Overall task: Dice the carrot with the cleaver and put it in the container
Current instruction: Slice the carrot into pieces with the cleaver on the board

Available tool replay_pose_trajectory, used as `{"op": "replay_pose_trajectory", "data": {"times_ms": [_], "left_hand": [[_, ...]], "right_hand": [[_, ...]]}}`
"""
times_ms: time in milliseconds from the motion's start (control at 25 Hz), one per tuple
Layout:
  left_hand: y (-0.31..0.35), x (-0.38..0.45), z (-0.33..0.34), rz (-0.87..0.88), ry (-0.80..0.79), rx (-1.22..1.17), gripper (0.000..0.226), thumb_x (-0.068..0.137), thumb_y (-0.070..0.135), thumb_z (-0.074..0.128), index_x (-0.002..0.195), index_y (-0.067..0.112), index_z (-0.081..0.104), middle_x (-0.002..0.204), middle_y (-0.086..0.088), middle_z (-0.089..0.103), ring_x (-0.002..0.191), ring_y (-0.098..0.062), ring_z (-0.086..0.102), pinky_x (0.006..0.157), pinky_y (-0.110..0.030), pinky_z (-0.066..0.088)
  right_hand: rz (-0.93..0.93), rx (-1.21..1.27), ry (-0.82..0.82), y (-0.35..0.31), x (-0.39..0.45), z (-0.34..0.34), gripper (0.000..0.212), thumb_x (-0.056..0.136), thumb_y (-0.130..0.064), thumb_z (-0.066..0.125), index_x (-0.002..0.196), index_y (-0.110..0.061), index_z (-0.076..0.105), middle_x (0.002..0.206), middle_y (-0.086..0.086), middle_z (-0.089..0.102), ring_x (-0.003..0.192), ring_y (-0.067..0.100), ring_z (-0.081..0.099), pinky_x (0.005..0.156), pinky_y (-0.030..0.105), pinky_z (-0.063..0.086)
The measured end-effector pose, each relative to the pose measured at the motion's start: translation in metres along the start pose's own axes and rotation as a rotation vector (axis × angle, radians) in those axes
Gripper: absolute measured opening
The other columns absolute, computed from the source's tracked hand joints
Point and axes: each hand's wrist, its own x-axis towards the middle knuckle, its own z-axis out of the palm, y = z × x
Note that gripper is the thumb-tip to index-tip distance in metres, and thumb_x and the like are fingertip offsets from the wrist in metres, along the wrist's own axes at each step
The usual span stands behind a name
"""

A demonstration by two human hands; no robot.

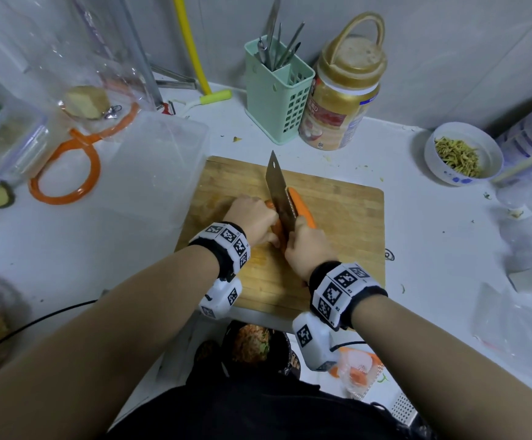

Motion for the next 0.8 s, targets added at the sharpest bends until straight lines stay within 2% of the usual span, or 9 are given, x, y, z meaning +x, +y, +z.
{"op": "replay_pose_trajectory", "data": {"times_ms": [280, 360, 480, 560, 680, 800], "left_hand": [[0.002, -0.006, -0.002, -0.026, 0.010, -0.040, 0.048, 0.087, 0.060, 0.057, 0.115, 0.023, 0.069, 0.097, -0.006, 0.065, 0.087, -0.025, 0.057, 0.066, -0.030, 0.036], [0.002, -0.008, -0.001, -0.047, 0.018, -0.068, 0.051, 0.085, 0.062, 0.057, 0.114, 0.022, 0.069, 0.097, -0.007, 0.065, 0.090, -0.025, 0.059, 0.066, -0.030, 0.034], [0.002, -0.007, 0.000, -0.075, 0.018, -0.126, 0.053, 0.083, 0.064, 0.058, 0.112, 0.020, 0.068, 0.097, -0.006, 0.066, 0.092, -0.026, 0.061, 0.065, -0.030, 0.038], [0.003, -0.006, 0.000, -0.086, 0.014, -0.145, 0.054, 0.083, 0.065, 0.059, 0.112, 0.021, 0.068, 0.097, -0.005, 0.066, 0.091, -0.025, 0.061, 0.065, -0.030, 0.039], [0.003, -0.004, 0.000, -0.088, 0.005, -0.167, 0.057, 0.080, 0.068, 0.060, 0.109, 0.020, 0.068, 0.092, -0.003, 0.065, 0.082, -0.023, 0.056, 0.064, -0.030, 0.039], [0.004, -0.002, 0.000, -0.095, -0.003, -0.167, 0.056, 0.079, 0.069, 0.060, 0.100, 0.018, 0.068, 0.084, -0.002, 0.061, 0.076, -0.023, 0.052, 0.064, -0.031, 0.041]], "right_hand": [[-0.022, -0.019, -0.015, 0.000, -0.002, -0.003, 0.026, 0.097, -0.020, 0.042, 0.120, -0.008, 0.044, 0.089, 0.013, 0.058, 0.081, 0.036, 0.063, 0.072, 0.047, 0.056], [-0.029, -0.028, -0.011, 0.001, -0.003, -0.004, 0.025, 0.097, -0.019, 0.041, 0.120, -0.008, 0.044, 0.089, 0.014, 0.058, 0.082, 0.036, 0.063, 0.073, 0.047, 0.056], [-0.037, -0.045, -0.008, 0.000, -0.004, -0.002, 0.026, 0.097, -0.020, 0.040, 0.119, -0.007, 0.044, 0.095, 0.017, 0.061, 0.083, 0.037, 0.063, 0.075, 0.048, 0.055], [-0.035, -0.053, -0.009, 0.002, -0.005, -0.001, 0.025, 0.097, -0.019, 0.040, 0.119, -0.008, 0.044, 0.092, 0.015, 0.058, 0.082, 0.037, 0.063, 0.074, 0.047, 0.056], [-0.036, -0.076, -0.012, 0.008, -0.009, 0.000, 0.025, 0.097, -0.018, 0.041, 0.120, -0.008, 0.044, 0.091, 0.015, 0.059, 0.082, 0.036, 0.062, 0.068, 0.041, 0.053], [-0.034, -0.083, -0.022, 0.011, -0.009, 0.000, 0.026, 0.097, -0.018, 0.042, 0.121, -0.009, 0.043, 0.096, 0.017, 0.061, 0.082, 0.036, 0.062, 0.069, 0.042, 0.053]]}}
